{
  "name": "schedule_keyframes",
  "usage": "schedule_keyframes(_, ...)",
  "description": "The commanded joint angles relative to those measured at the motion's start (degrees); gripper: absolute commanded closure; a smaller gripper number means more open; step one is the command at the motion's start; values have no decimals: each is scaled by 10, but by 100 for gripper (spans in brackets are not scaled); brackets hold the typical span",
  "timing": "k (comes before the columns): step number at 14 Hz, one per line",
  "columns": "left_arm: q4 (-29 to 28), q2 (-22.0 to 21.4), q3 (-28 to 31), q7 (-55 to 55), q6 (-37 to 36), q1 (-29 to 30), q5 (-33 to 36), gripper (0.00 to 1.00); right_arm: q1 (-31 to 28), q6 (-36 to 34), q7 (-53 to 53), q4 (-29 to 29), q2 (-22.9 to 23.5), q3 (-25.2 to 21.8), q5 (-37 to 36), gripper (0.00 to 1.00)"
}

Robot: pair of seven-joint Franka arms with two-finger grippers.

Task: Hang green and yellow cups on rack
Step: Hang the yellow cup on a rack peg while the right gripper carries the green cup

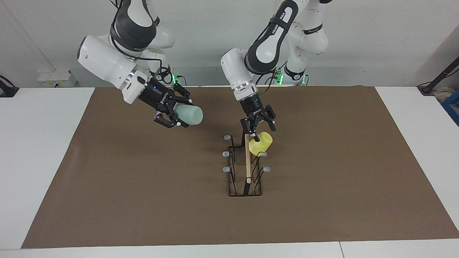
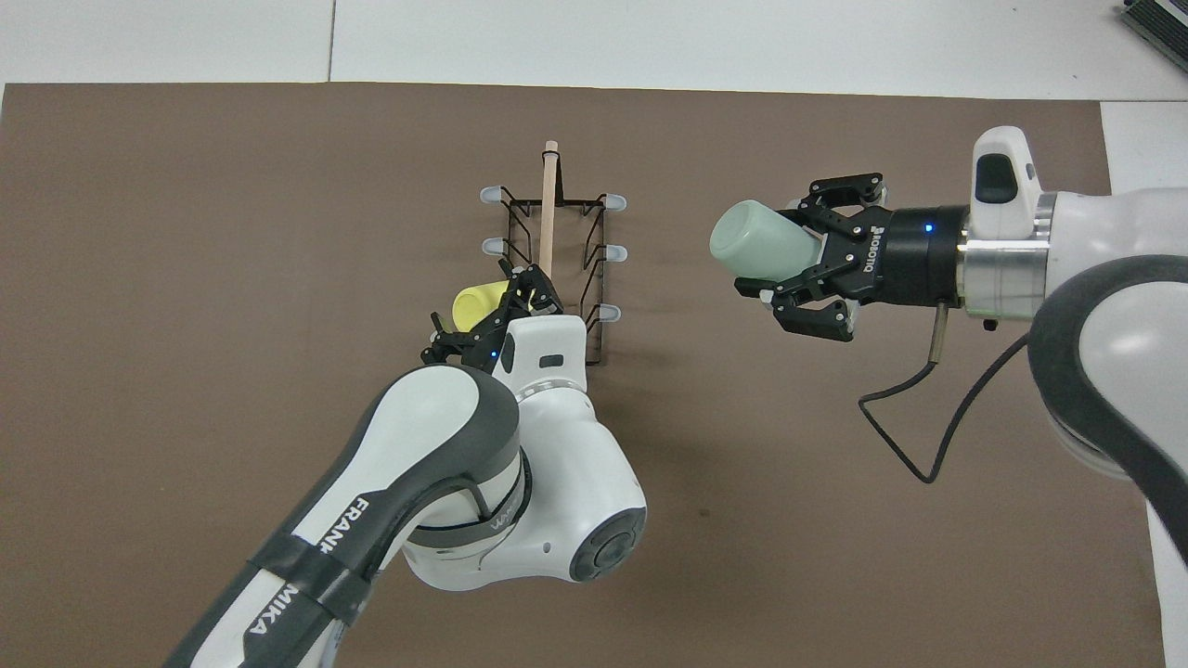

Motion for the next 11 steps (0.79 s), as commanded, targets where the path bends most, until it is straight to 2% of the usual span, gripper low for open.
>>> schedule_keyframes(1, -6, -36, 2, 96, 2, 29, -23, 0, -24, -7, -73, -94, -64, 3, 103, 100)
schedule_keyframes(4, 8, -44, 2, 210, 11, 74, -69, 0, -22, 3, -154, -124, -69, 3, 207, 100)
schedule_keyframes(6, 25, -44, 2, 277, 28, 101, -109, 0, -5, 43, -237, -151, -59, 4, 307, 100)
schedule_keyframes(8, 39, -44, 2, 372, 50, 138, -154, 0, 21, 64, -314, -155, -24, 4, 395, 100)
schedule_keyframes(11, 65, -44, 1, 509, 53, 185, -228, 0, 89, 143, -365, -148, -3, 4, 515, 100)
